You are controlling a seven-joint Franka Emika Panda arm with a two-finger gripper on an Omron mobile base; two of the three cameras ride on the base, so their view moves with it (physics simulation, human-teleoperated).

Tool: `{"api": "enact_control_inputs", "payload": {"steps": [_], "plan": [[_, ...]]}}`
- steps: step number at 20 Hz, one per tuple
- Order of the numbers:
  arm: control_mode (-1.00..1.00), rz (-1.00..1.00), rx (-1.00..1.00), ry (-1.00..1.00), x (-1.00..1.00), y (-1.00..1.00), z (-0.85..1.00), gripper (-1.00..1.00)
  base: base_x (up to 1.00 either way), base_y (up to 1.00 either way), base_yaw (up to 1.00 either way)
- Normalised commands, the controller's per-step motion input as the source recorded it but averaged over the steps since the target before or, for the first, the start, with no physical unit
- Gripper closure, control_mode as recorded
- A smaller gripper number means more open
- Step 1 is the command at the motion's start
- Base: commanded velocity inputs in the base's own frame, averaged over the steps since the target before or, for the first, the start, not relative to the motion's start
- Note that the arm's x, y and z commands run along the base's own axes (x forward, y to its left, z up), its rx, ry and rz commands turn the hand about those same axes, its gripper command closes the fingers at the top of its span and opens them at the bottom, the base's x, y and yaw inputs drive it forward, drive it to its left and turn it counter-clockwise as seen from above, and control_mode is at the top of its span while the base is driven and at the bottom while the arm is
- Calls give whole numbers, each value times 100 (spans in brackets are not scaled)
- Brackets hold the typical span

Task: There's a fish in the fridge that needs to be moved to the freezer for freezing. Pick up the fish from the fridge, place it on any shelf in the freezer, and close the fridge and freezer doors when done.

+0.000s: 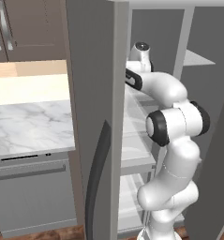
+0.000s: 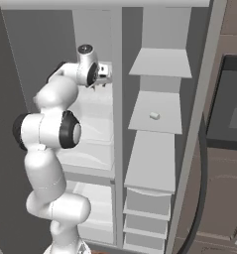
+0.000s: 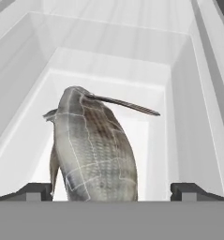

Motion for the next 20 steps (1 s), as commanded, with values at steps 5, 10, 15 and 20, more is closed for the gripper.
{"api": "enact_control_inputs", "payload": {"steps": [5,10,15,20], "plan": [[-100,0,-1,7,12,5,-90,100,0,0,0],[-100,0,0,6,-3,5,-100,100,0,0,0],[-100,0,0,1,-55,20,-98,100,0,0,0],[-100,0,0,0,-90,1,-31,100,0,0,0]]}}
